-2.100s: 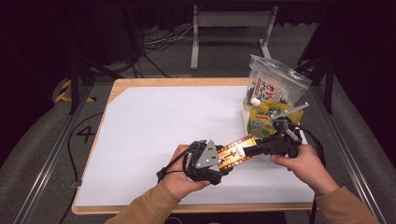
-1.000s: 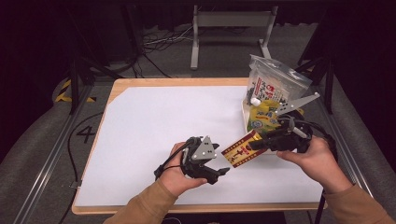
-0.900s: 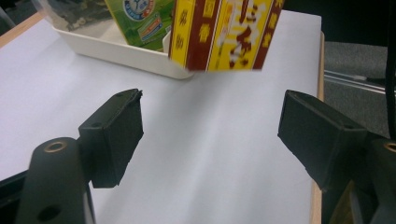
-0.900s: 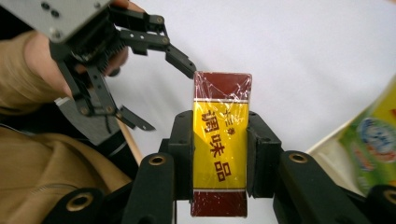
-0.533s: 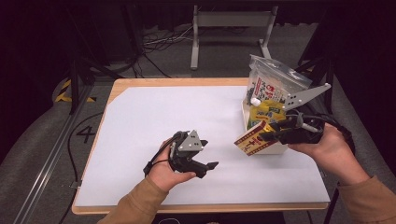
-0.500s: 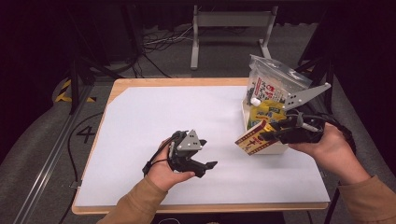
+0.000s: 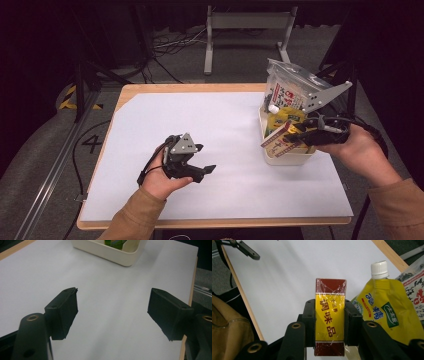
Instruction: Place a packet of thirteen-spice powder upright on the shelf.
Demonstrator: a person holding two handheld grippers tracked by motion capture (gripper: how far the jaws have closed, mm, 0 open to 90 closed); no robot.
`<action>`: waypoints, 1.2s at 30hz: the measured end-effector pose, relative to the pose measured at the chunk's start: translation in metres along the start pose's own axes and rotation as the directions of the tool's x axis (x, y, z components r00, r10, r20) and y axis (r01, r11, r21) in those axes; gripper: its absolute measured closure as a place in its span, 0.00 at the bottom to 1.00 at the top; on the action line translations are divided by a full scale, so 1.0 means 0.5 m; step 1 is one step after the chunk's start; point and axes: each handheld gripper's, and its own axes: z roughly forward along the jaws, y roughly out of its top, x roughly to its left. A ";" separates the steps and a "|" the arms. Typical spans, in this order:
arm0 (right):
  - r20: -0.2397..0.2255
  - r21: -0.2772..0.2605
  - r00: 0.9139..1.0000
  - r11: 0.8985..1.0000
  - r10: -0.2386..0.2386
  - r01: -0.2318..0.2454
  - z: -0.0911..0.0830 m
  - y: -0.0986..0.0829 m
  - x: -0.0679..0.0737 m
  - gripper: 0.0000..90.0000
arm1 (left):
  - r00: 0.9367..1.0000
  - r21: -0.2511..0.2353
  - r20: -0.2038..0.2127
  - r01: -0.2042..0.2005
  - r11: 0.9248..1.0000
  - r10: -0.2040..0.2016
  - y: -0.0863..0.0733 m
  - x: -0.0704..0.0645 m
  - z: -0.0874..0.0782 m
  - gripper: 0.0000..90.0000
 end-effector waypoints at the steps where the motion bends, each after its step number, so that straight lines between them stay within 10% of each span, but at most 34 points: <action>1: 0.003 0.008 1.000 1.000 -0.014 0.014 0.000 0.001 -0.003 0.76 | 1.000 -0.001 -0.004 0.006 1.000 -0.006 -0.002 0.003 -0.003 0.27; 36: 0.037 0.208 0.984 0.965 -0.173 0.161 0.062 -0.012 -0.062 0.76 | 0.995 0.005 -0.042 0.086 0.996 -0.085 -0.032 0.051 -0.040 0.27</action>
